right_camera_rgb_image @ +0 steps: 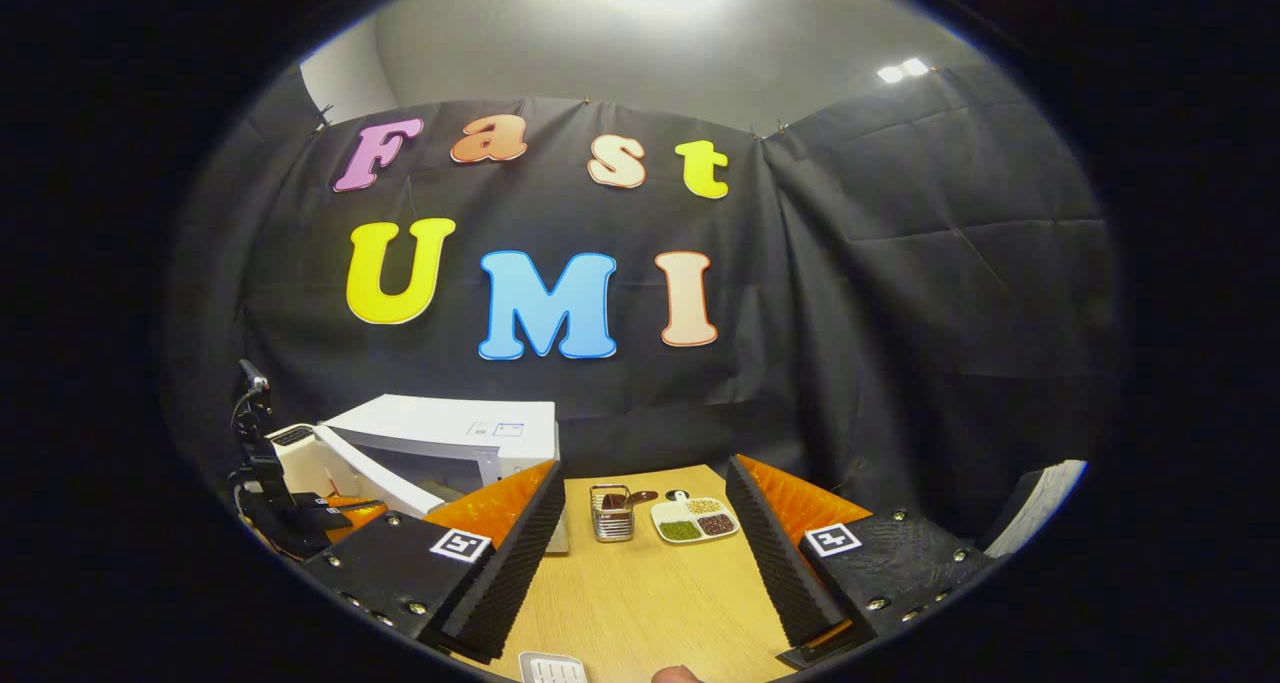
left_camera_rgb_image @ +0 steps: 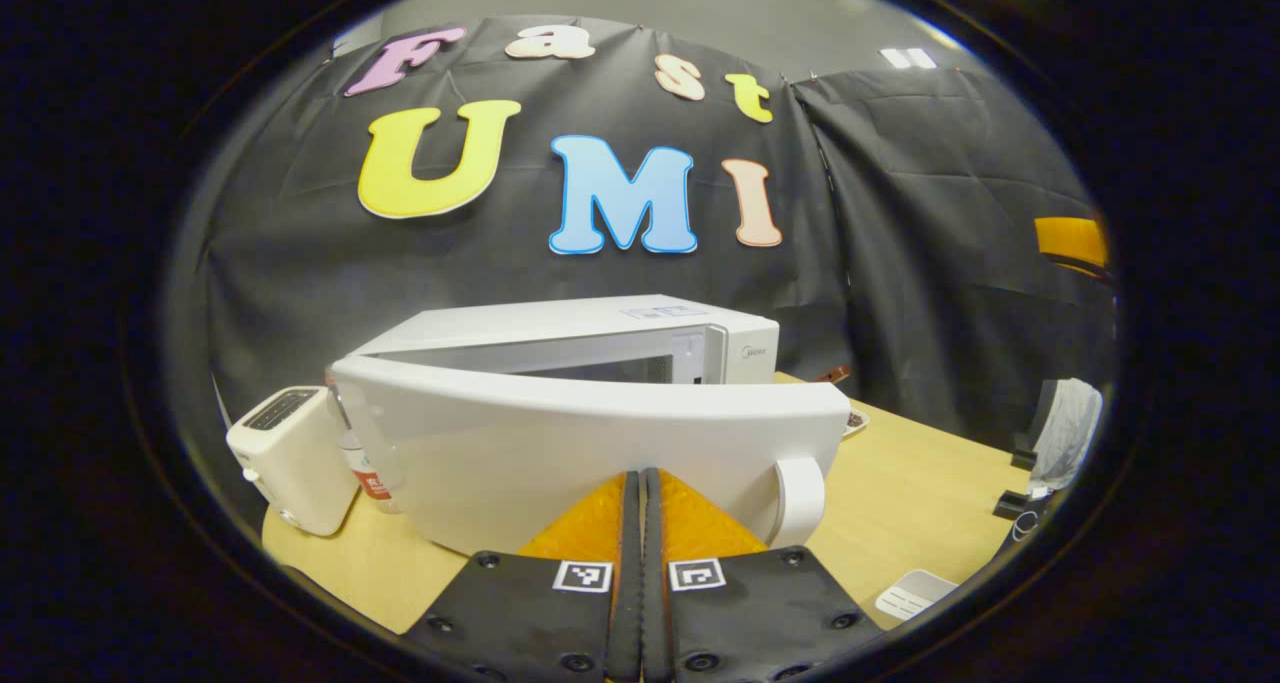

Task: Open the microwave oven with the left hand, put the food in, and close the microwave oven.

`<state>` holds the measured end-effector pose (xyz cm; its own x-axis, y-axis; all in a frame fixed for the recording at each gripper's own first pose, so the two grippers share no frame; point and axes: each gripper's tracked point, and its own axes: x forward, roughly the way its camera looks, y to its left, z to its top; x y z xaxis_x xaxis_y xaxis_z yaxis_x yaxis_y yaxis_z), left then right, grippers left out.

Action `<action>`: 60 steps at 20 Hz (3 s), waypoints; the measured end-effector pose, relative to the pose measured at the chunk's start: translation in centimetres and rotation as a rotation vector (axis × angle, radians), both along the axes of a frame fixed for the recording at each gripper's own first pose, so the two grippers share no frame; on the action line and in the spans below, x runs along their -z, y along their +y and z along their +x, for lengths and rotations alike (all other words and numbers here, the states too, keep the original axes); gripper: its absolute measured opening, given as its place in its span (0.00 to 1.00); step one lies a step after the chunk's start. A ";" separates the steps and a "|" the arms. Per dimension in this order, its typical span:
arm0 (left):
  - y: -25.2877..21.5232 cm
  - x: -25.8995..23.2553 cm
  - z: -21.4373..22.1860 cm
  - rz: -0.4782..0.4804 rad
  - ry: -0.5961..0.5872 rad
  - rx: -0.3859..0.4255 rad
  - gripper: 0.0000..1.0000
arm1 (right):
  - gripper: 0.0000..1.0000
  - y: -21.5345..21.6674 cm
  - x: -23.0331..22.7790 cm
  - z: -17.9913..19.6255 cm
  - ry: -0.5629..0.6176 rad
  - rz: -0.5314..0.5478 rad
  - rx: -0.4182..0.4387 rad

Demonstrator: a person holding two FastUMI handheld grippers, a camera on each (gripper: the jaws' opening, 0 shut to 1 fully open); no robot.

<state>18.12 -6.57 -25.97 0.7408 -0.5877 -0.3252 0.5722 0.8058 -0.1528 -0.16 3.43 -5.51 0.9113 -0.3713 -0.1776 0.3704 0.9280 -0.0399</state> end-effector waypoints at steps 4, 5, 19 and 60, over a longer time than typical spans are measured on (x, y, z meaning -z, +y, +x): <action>-1.4 0.0 2.4 0.001 -0.001 -0.004 0.07 | 0.98 -0.9 1.1 -1.3 0.015 0.028 0.050; -1.7 0.4 3.1 0.005 -0.001 -0.008 0.07 | 0.98 -1.1 1.3 -1.5 0.021 0.034 0.057; -2.7 2.8 8.9 0.022 0.043 -0.105 0.07 | 0.98 -3.3 1.1 -1.9 0.042 -0.011 0.087; 1.2 -16.8 -14.3 0.028 -0.149 -0.389 0.07 | 0.98 -6.0 -1.8 -3.9 -0.071 0.083 -0.343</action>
